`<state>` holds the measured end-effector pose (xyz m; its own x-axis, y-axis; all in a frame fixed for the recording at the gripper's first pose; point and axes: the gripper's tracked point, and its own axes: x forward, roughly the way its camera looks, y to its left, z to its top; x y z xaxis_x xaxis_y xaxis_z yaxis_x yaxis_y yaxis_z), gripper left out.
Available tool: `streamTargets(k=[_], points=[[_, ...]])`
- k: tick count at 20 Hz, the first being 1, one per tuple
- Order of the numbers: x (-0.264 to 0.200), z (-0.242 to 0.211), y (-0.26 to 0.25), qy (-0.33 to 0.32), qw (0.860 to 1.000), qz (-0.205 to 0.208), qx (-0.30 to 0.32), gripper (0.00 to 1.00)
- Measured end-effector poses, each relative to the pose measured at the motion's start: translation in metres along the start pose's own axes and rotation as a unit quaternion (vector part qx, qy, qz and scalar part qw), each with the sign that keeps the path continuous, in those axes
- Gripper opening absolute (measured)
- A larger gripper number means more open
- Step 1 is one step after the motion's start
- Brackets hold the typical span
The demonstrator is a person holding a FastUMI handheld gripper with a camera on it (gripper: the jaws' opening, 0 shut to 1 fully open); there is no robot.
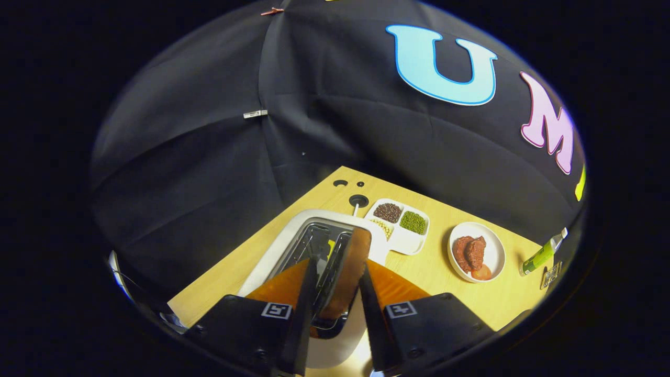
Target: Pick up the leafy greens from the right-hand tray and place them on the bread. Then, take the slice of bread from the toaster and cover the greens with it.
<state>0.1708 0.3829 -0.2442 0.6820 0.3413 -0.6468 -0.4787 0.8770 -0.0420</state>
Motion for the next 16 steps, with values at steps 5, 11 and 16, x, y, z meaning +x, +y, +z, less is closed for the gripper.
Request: streamTargets(k=[5, 11, 16], points=[[-0.003, -0.004, 0.000, 0.011, 1.000, 0.000, 0.005, 0.24], [-0.020, 0.013, -0.002, -0.001, 0.999, 0.024, 0.032, 0.15], [-0.057, 0.059, -0.018, -0.047, 0.997, 0.030, 0.051, 0.15]])
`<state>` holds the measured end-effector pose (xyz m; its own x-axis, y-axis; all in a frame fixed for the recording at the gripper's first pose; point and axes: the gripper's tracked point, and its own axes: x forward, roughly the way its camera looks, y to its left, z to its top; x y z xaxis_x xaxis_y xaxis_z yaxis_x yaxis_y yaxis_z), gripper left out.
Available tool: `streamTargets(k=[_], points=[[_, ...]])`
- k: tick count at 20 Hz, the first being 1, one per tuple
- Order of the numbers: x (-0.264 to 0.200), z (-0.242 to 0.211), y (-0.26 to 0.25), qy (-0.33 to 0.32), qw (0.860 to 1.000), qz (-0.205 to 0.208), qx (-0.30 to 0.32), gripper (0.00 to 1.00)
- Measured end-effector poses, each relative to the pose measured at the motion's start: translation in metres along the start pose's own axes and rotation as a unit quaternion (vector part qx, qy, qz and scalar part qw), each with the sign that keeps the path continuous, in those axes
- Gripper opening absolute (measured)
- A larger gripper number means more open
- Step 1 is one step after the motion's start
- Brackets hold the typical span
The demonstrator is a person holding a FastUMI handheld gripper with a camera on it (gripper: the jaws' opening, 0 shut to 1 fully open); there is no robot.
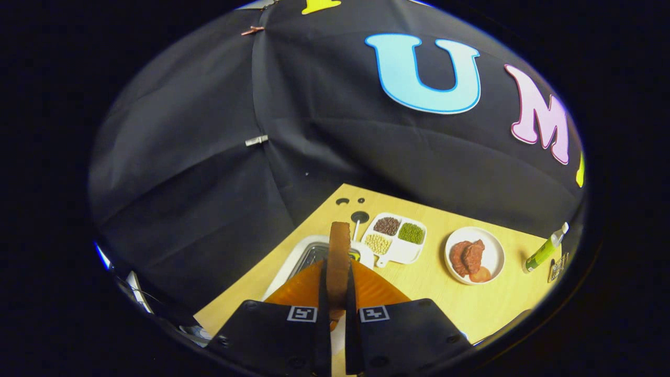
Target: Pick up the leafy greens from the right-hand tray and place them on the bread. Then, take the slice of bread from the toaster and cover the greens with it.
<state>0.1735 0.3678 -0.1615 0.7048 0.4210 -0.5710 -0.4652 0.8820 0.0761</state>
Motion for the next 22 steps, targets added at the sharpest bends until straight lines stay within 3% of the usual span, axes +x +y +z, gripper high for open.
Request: streamTargets(k=[5, 11, 19, 22], points=[[-0.035, 0.025, -0.020, -0.036, 0.999, 0.001, 0.019, 0.15], [-0.085, 0.019, -0.074, -0.057, 0.997, -0.022, 0.044, 0.15], [-0.112, -0.068, -0.124, -0.001, 0.997, -0.042, 0.072, 0.12], [-0.111, -0.107, -0.126, 0.027, 0.994, -0.032, 0.105, 0.12]])
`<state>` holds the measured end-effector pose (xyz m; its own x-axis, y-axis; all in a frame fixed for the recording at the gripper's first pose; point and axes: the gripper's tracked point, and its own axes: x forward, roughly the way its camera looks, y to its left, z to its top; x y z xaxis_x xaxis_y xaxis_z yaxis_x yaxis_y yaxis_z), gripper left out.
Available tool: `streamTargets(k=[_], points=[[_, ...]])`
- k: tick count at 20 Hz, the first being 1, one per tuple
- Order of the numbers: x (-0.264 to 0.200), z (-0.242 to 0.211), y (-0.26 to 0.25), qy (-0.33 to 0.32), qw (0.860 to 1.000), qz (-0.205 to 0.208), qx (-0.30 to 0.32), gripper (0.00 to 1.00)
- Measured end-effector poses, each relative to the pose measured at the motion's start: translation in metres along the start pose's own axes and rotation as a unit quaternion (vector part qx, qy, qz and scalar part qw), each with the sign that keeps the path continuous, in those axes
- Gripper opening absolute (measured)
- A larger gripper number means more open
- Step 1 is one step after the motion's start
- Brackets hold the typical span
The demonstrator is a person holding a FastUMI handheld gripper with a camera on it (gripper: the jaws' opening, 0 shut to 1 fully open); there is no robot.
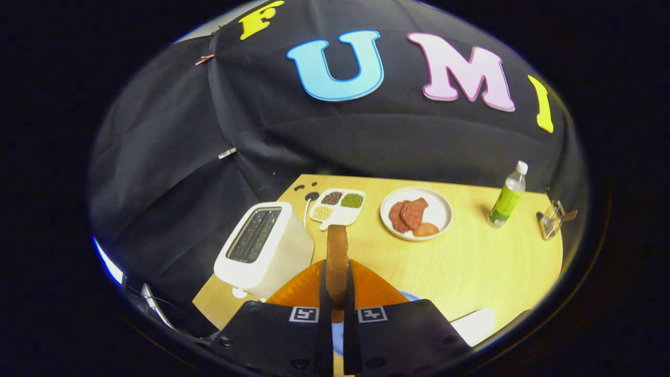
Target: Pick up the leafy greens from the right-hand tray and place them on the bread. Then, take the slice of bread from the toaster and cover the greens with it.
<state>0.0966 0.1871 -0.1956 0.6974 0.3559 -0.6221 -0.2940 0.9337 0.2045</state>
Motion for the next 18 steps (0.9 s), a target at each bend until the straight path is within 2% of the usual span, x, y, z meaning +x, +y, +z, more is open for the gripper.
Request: streamTargets(k=[6, 11, 14, 18], points=[[0.011, -0.060, -0.022, 0.049, 0.998, 0.007, 0.047, 0.12], [0.017, -0.087, -0.049, 0.071, 0.994, -0.017, 0.085, 0.12], [0.020, -0.095, -0.051, 0.072, 0.989, -0.004, 0.126, 0.12], [0.019, -0.110, -0.067, 0.079, 0.990, -0.023, 0.113, 0.17]])
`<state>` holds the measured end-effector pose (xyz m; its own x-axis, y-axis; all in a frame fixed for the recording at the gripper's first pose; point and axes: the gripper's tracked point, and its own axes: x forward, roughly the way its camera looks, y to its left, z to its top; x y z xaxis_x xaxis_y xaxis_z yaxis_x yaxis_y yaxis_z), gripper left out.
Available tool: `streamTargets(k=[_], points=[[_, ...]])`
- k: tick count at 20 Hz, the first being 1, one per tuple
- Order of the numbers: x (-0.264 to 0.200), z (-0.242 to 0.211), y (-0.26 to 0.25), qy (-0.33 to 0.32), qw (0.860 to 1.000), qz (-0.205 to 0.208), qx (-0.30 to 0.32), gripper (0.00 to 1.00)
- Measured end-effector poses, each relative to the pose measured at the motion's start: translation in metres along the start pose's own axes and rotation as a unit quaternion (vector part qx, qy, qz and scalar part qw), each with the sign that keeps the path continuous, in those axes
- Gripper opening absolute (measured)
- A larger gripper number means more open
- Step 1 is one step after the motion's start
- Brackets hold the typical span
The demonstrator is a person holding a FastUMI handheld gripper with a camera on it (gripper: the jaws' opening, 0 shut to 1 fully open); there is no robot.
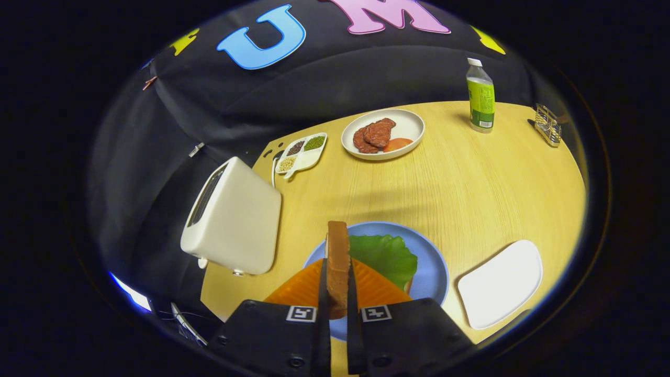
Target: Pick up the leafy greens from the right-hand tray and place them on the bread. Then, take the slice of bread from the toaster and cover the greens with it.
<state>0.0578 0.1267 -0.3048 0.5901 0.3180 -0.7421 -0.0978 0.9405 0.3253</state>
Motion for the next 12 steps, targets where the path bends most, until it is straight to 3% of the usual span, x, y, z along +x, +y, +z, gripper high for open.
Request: streamTargets(k=[1, 5, 8, 10, 12], points=[[0.000, -0.001, -0.007, -0.001, 1.000, -0.012, -0.010, 0.17], [-0.002, -0.007, -0.031, 0.006, 0.998, -0.056, -0.026, 0.37], [-0.006, -0.014, -0.048, 0.012, 0.996, -0.081, -0.041, 0.61], [-0.009, -0.018, -0.051, 0.012, 0.996, -0.081, -0.042, 0.71], [-0.013, -0.021, -0.053, 0.014, 0.996, -0.079, -0.044, 0.89]])
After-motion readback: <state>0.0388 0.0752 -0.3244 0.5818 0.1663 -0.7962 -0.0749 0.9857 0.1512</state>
